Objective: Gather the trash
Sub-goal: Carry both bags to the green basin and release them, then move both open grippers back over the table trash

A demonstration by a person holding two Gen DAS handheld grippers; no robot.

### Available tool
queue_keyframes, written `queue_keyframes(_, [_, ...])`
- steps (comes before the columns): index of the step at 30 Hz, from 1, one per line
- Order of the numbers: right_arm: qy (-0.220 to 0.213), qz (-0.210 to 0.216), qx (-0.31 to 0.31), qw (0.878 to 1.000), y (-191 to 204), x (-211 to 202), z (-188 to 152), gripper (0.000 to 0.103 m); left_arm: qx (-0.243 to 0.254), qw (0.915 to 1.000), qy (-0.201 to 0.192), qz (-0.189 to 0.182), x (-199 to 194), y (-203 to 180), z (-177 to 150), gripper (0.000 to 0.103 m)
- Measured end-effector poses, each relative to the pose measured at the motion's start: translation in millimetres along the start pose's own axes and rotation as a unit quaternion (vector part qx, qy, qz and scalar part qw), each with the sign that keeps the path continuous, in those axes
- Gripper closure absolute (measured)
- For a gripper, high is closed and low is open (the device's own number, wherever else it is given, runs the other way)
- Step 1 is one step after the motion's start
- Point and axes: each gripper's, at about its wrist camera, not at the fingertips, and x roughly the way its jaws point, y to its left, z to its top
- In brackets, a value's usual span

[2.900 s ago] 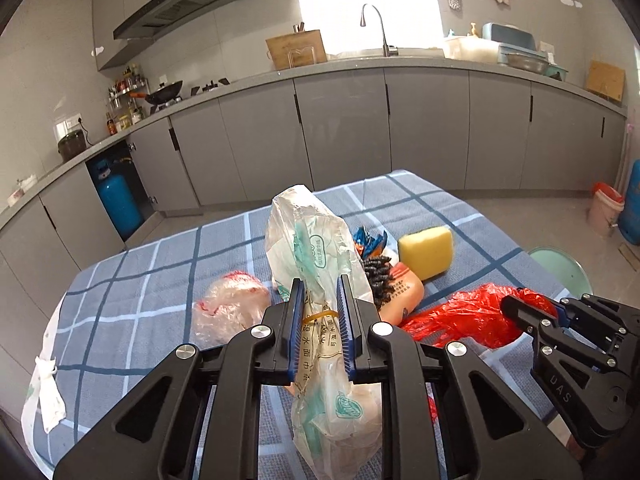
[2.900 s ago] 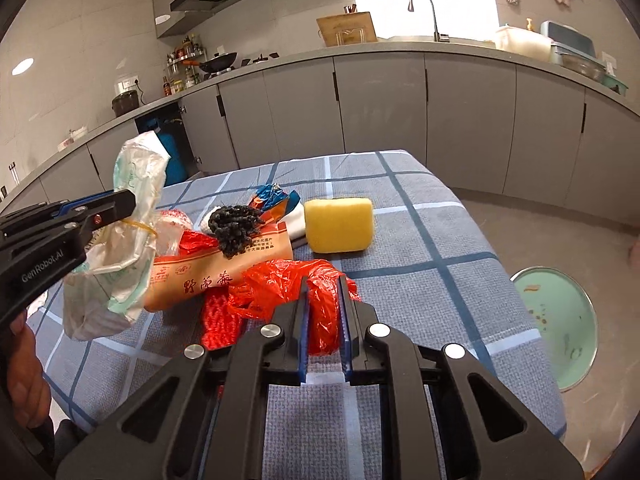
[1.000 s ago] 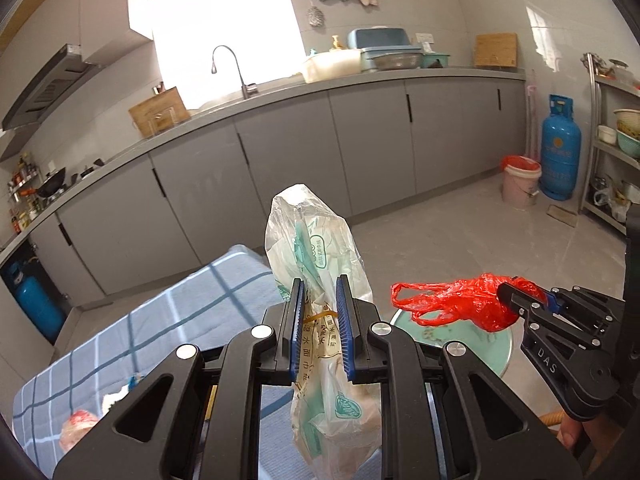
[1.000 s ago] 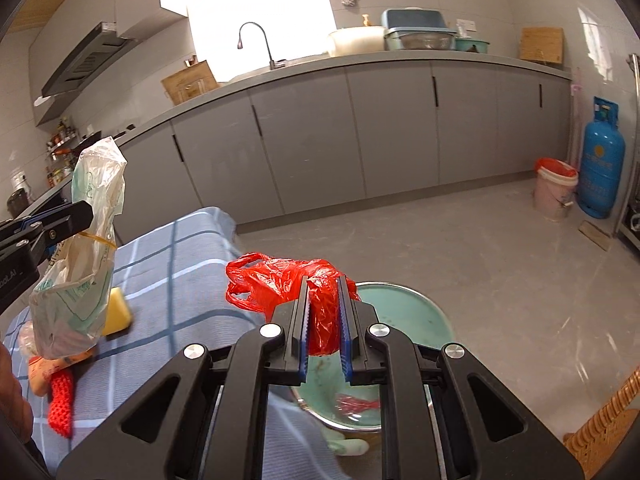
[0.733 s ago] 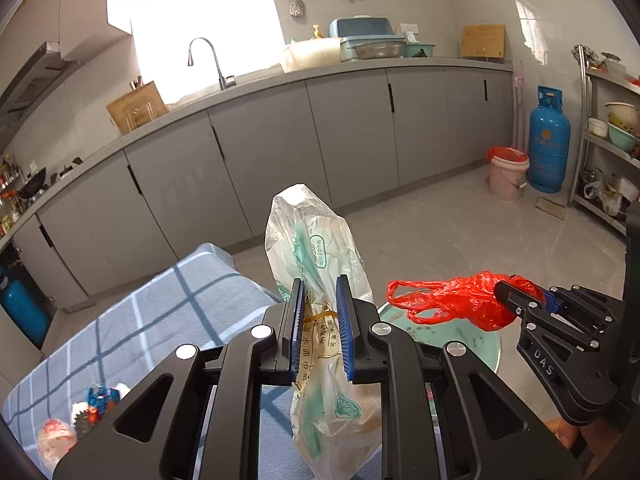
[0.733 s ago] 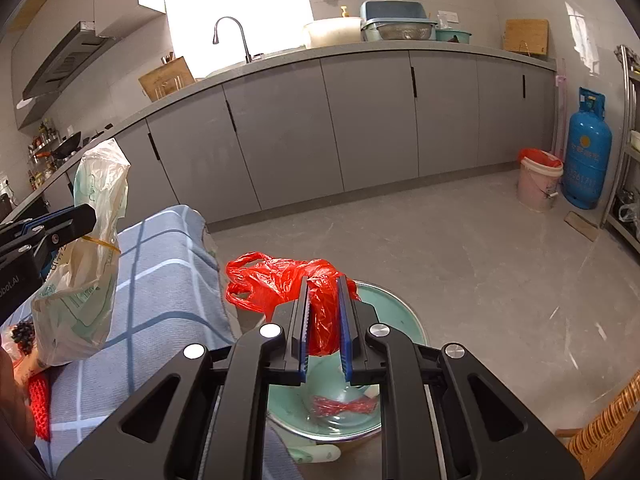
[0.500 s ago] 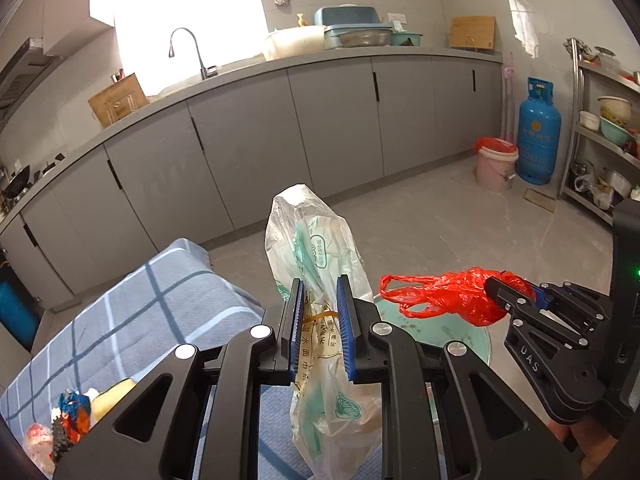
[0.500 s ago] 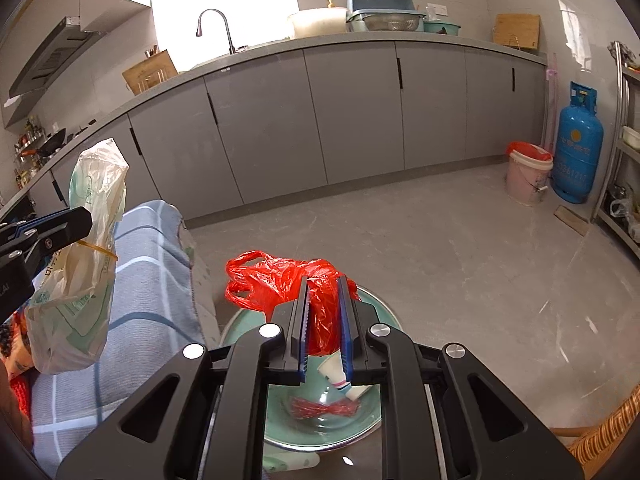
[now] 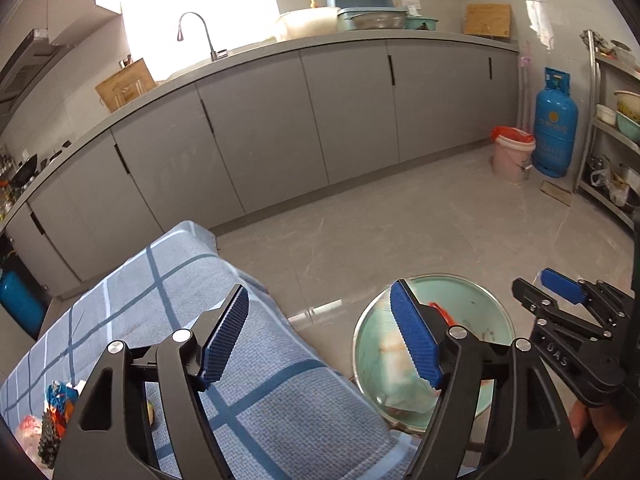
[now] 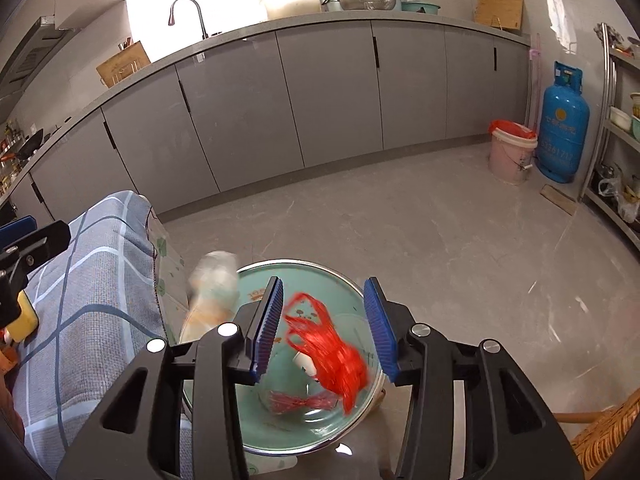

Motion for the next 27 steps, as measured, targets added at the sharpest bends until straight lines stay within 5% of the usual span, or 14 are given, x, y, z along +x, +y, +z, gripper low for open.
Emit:
queue_keyframes(8, [-0.002,0.008,-0.001,1.000,11,-13,-6,0.046,0.000,0.9998,0.004,0.021,-11,11,-15,0.014])
queue_keyframes(27, [-0.021,0.049,-0.044,0.998,75,-61,-17,0.034,-0.045,0.9974,0.013,0.054,-53,65,-41,0.013])
